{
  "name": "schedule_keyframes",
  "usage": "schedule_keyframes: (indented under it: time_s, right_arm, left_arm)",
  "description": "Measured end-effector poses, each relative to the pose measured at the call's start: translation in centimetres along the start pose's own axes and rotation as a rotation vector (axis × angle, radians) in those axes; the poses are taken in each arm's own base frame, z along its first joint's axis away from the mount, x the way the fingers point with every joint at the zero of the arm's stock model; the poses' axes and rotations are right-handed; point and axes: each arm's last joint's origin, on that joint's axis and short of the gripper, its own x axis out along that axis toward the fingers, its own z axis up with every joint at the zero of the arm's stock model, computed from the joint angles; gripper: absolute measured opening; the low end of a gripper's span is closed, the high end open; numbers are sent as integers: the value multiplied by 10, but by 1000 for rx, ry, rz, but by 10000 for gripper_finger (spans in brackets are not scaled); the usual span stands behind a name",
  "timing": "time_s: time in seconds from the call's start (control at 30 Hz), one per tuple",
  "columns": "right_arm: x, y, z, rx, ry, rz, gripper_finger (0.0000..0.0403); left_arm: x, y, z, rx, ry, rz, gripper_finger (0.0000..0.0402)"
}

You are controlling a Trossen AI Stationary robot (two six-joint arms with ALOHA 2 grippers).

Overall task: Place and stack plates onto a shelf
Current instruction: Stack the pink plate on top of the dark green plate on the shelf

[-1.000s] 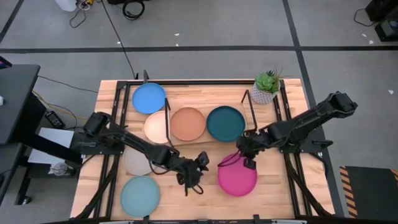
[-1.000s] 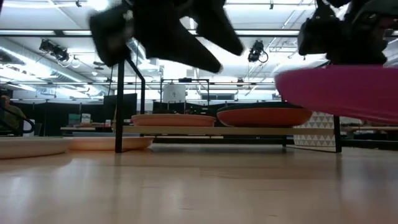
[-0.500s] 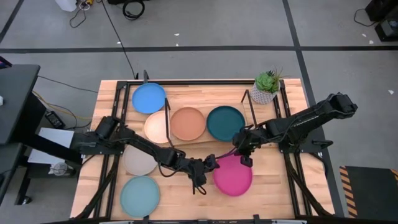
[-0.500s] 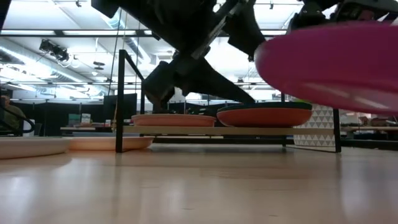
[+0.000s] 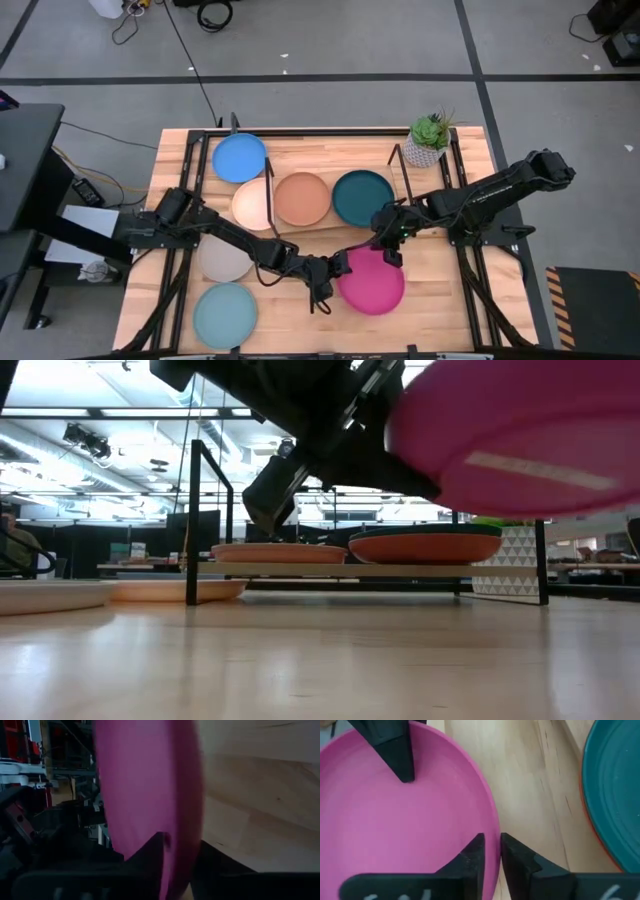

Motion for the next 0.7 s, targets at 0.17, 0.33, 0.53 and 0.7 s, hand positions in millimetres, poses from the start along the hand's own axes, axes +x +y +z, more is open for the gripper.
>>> schedule_keyframes:
  time_s: [0.17,0.33,0.53,0.7]
  right_arm:
    - [-15,2,3,1,-57,26,97]
    - [-48,6,5,15,-187,54,106]
    - [-88,17,-3,-46,-352,81,107]
    - [-101,29,-12,-129,-421,72,107]
  left_arm:
    - [-2,-3,4,3,-5,-11,45]
    - [-9,-4,13,-9,17,-7,61]
    - [-34,10,14,-60,124,20,59]
    - [-44,30,-11,-178,259,66,49]
